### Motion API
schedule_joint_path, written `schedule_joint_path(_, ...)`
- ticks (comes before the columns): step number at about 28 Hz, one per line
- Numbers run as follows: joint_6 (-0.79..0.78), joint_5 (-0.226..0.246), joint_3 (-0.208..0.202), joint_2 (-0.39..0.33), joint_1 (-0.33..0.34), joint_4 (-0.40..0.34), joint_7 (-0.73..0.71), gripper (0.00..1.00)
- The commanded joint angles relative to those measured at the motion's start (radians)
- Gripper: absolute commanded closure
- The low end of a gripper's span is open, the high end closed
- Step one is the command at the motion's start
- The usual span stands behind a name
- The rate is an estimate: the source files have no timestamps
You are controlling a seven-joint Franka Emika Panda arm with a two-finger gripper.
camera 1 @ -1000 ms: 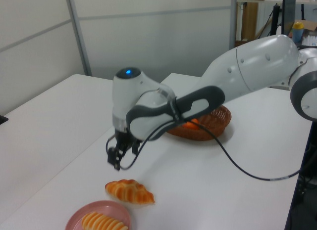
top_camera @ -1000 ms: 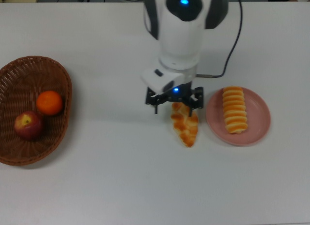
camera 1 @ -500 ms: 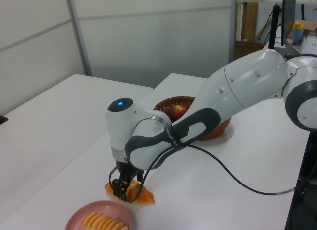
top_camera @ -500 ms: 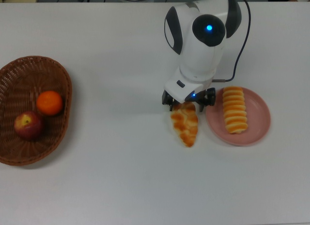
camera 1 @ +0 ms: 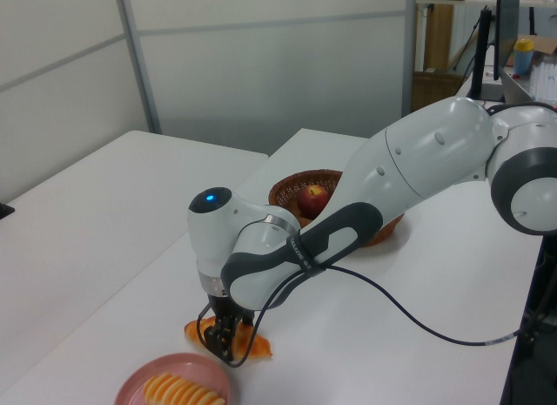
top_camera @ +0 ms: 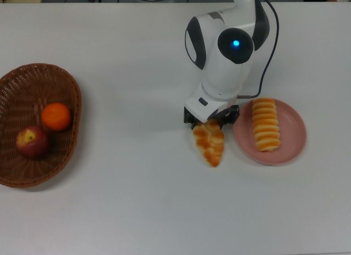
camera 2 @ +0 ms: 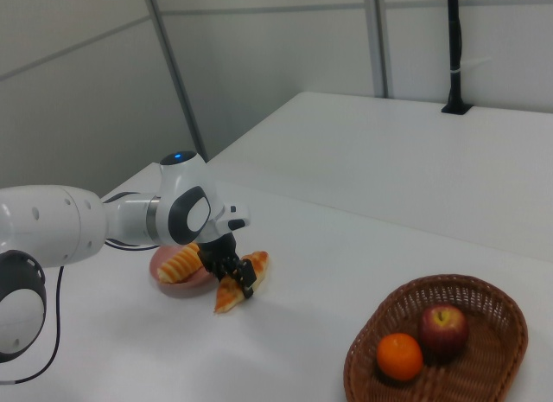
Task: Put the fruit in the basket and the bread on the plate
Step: 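Place the braided bread on the pink plate beside the roll, release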
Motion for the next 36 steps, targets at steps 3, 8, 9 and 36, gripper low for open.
schedule_joint_path(3, -0.025, 0.000, -0.019, -0.062, 0.008, -0.009, 0.019, 1.00)
schedule_joint_path(8, -0.078, 0.001, -0.014, -0.120, 0.012, -0.004, 0.031, 1.00)
schedule_joint_path(9, -0.080, 0.001, -0.014, -0.129, 0.014, -0.004, 0.033, 1.00)
schedule_joint_path(36, -0.071, -0.042, 0.015, -0.059, 0.137, 0.064, 0.130, 0.00)
